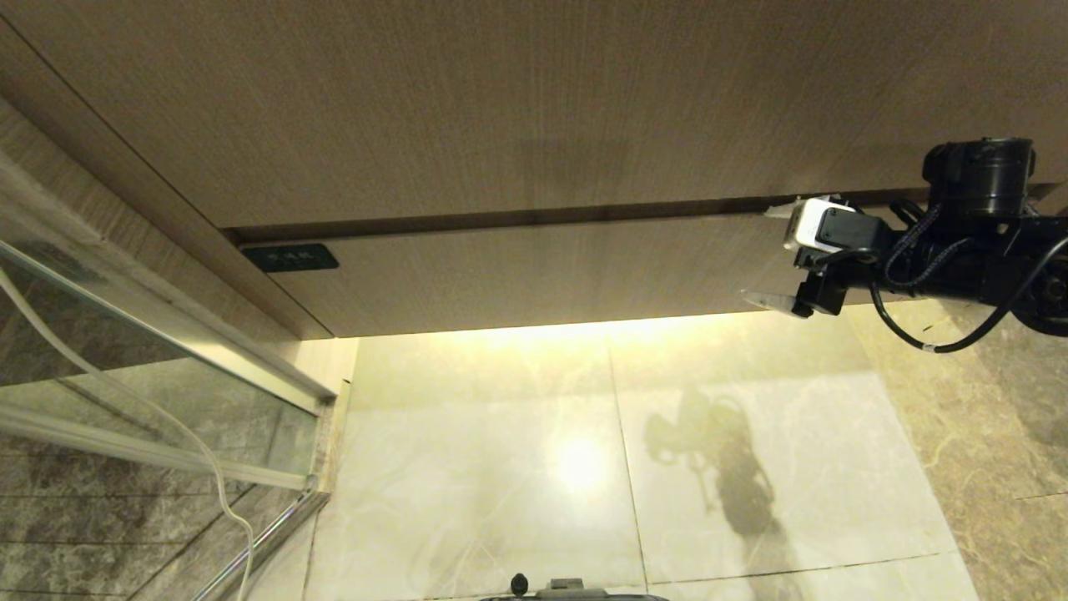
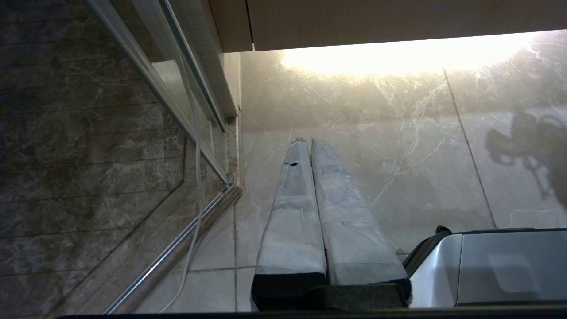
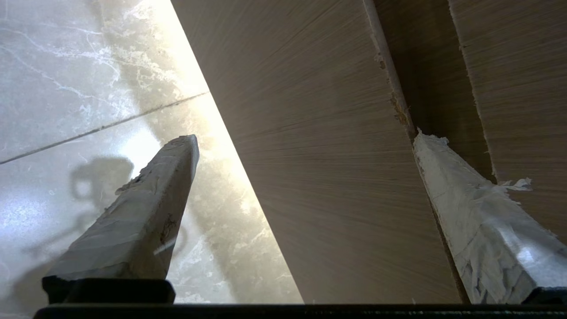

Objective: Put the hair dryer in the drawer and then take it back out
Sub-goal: Pull open the drawer

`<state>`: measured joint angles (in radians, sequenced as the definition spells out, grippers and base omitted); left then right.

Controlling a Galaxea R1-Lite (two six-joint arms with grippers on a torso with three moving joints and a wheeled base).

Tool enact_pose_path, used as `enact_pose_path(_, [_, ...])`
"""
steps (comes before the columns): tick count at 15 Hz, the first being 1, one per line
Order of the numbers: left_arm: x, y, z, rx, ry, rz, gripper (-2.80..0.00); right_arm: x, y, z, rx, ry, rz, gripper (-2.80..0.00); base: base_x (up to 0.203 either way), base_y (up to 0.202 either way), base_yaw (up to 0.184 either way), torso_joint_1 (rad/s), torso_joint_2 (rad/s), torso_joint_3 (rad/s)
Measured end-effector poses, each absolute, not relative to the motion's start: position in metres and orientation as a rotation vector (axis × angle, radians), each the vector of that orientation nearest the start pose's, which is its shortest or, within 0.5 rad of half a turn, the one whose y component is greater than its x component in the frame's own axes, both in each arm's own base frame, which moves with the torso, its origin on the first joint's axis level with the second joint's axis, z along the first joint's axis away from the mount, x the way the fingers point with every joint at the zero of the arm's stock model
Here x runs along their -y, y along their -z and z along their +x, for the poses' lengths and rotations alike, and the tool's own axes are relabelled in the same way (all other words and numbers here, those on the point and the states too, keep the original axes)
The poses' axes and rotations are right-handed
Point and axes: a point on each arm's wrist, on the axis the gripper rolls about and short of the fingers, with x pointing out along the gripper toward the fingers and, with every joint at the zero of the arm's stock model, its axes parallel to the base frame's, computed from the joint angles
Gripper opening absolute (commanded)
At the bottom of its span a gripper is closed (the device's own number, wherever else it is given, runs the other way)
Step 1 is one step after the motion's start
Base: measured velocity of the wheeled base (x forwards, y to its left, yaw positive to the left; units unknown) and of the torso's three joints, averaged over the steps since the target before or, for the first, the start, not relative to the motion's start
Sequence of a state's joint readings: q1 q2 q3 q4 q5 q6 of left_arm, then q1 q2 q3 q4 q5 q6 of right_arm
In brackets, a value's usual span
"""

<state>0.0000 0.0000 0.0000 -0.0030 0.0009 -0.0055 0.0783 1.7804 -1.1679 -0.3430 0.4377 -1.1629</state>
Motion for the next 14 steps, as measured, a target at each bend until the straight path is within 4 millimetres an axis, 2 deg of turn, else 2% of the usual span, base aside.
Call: enact_pose_path(14, [0.000, -0.076, -0.023, 0.003, -0.001, -0.006, -2.80, -0.038, -0.227, 0.363, 0.102, -0.582, -1.087, 0.00, 0.000, 0.000, 0.000, 0.000, 0.00, 0.000])
